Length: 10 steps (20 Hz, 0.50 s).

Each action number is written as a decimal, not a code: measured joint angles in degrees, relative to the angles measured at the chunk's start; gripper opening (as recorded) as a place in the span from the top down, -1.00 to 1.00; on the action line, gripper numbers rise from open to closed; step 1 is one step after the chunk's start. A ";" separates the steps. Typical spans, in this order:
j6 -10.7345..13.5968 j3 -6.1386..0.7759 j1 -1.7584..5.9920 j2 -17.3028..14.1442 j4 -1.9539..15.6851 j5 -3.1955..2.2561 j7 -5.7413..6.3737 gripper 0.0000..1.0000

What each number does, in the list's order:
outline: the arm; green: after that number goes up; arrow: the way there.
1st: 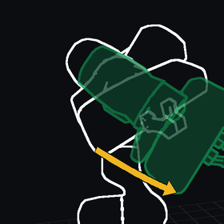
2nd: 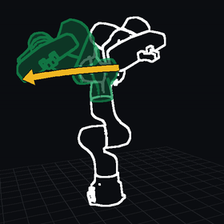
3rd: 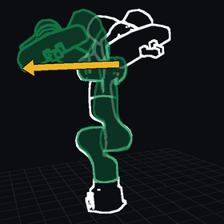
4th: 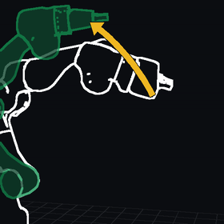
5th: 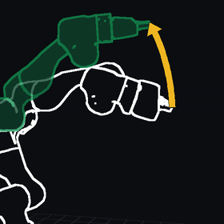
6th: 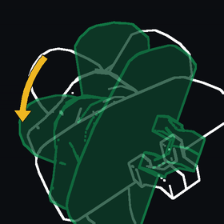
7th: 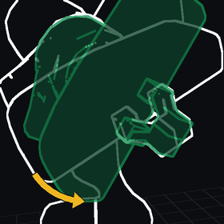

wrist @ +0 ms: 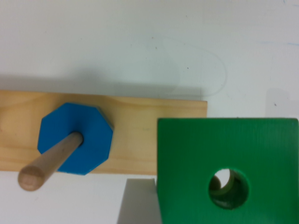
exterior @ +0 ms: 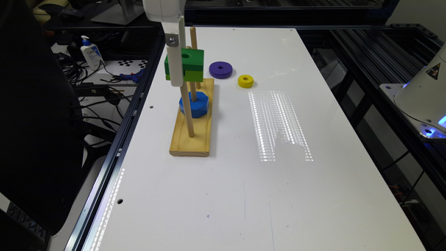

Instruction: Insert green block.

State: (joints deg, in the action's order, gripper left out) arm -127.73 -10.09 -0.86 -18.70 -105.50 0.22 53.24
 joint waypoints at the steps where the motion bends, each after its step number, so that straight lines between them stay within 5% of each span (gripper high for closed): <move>1: -0.01 0.04 -0.01 -0.14 0.13 -0.01 0.00 1.00; 10: -0.68 0.52 0.22 -2.42 1.15 -0.54 0.00 1.00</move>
State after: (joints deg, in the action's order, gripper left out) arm -128.41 -9.57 -0.64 -21.12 -104.36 -0.32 53.24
